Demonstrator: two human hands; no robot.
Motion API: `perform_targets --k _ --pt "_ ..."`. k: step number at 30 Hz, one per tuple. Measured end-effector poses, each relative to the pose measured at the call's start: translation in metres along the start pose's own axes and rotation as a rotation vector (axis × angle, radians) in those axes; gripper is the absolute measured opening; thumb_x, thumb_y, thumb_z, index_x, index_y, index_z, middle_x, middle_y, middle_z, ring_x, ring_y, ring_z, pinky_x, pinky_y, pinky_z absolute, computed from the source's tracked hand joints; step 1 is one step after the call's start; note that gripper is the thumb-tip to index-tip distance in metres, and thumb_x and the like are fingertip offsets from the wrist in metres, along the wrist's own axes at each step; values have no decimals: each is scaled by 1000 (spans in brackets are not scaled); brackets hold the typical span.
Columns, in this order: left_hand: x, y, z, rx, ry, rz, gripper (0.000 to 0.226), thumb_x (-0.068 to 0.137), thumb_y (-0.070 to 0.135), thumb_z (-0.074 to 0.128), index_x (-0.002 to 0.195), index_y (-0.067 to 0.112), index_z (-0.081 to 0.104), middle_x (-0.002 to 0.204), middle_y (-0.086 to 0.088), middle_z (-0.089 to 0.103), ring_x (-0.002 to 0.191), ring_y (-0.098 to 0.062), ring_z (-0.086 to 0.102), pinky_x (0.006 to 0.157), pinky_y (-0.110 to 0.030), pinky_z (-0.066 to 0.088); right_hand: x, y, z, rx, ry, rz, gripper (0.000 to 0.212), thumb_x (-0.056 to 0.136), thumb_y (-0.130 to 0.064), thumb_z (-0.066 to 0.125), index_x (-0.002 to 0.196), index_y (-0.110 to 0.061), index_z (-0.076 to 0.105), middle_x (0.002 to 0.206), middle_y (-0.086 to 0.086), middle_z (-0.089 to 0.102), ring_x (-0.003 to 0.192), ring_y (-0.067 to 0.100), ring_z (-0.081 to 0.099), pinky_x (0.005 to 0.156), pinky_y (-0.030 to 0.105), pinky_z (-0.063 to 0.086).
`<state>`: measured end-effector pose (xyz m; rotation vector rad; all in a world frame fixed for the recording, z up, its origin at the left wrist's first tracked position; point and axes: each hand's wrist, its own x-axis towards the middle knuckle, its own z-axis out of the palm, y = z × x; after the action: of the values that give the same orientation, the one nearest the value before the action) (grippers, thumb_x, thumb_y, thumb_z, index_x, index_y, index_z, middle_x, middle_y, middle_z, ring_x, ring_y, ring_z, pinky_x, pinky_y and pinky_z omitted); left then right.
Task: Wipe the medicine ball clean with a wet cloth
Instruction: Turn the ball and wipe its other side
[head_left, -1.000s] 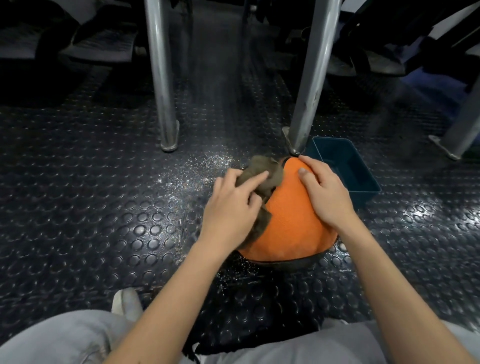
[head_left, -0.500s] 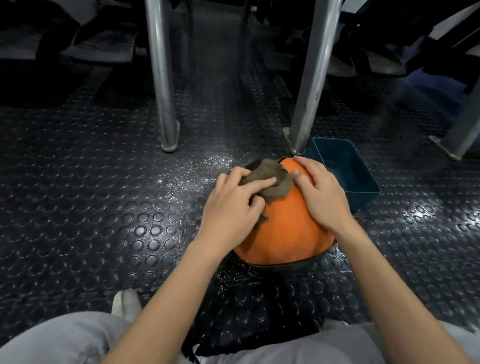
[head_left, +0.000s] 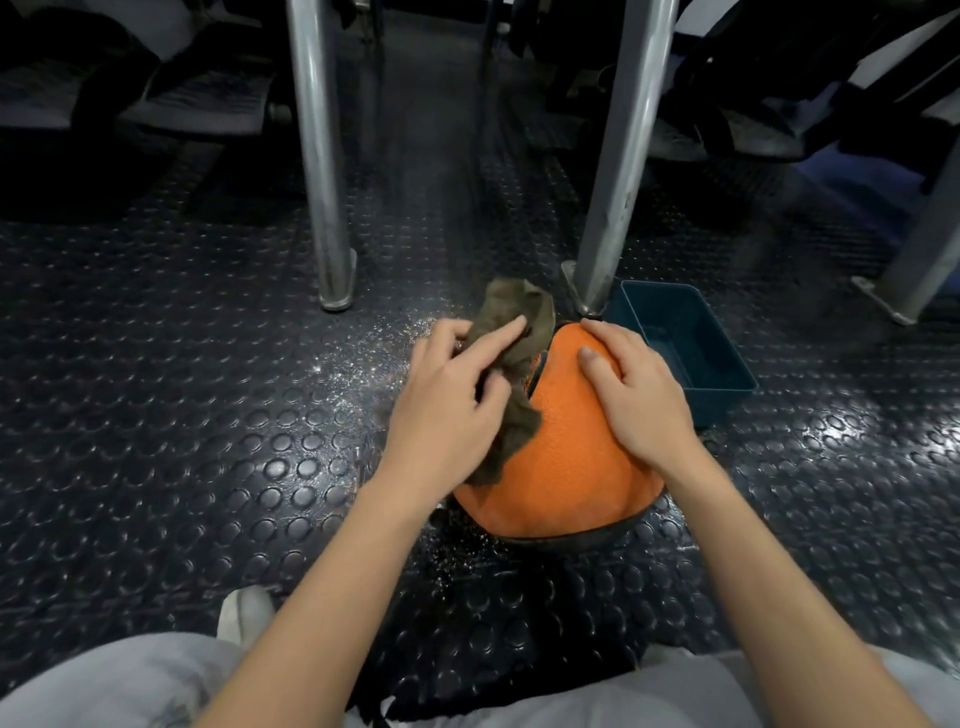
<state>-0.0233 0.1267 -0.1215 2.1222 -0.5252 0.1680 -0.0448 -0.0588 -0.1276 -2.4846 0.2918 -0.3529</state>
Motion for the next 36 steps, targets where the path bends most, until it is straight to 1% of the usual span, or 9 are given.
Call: perform_targets --k 4,8,11,13,15,20,24,29,36 --pt "4 -7 -5 108 -223 -123 40 95 20 44 128 41 53 106 9 41 105 -12 34 91 -31 37 -3 -3 0 -17 -11 -9 41 96 -44 40 136 -33 46 142 -11 43 131 15 36 108 45 30" --pt "11 -9 -30 -51 -365 -182 35 90 12 54 100 44 67 93 12 50 94 -12 50 89 -31 41 -6 -10 2 -9 -22 -31 45 90 -52 40 131 -37 48 139 -13 44 130 13 37 107 48 30" --pt "6 -12 -45 72 -554 -200 42 84 8 58 72 47 68 80 20 59 85 -13 59 87 -28 47 -7 -13 3 -10 -24 -49 51 83 -54 35 130 -39 50 139 -16 45 130 9 37 108 48 29" --pt "1 -17 -50 150 -641 -174 42 83 7 56 70 44 71 75 23 60 84 -13 60 86 -26 46 -5 -12 3 -8 -32 -60 51 83 -55 35 130 -40 49 139 -16 45 130 8 37 109 49 29" --pt "0 -18 -57 49 -608 -171 42 83 3 56 74 40 73 78 20 58 80 -4 57 83 -22 43 -3 -9 3 -1 -40 -65 52 84 -57 34 131 -40 49 139 -16 45 131 10 37 108 51 29" --pt "8 -20 -45 -194 -23 -73 41 80 12 53 100 47 62 97 12 54 94 -3 52 90 -12 37 -2 -4 2 -9 -43 -66 52 85 -56 32 132 -39 47 140 -16 44 131 12 36 108 50 29" --pt "0 -15 -11 52 -196 -113 46 91 16 48 127 43 53 115 12 46 112 -17 40 97 -35 37 -1 -5 2 -5 -48 -76 52 84 -55 34 132 -38 49 139 -16 45 131 11 36 108 46 29" --pt "2 -11 -14 63 -247 -97 41 93 16 46 127 37 56 105 14 46 106 -14 42 84 -30 38 -4 -5 1 17 -41 -81 49 84 -54 37 129 -39 51 136 -18 46 129 9 38 107 46 31" --pt "-2 -11 -29 -12 -317 -107 38 89 11 53 119 31 64 99 12 52 96 -14 52 90 -37 42 -2 -5 3 29 -76 -119 51 79 -64 35 125 -47 51 137 -19 46 129 6 37 107 50 31"
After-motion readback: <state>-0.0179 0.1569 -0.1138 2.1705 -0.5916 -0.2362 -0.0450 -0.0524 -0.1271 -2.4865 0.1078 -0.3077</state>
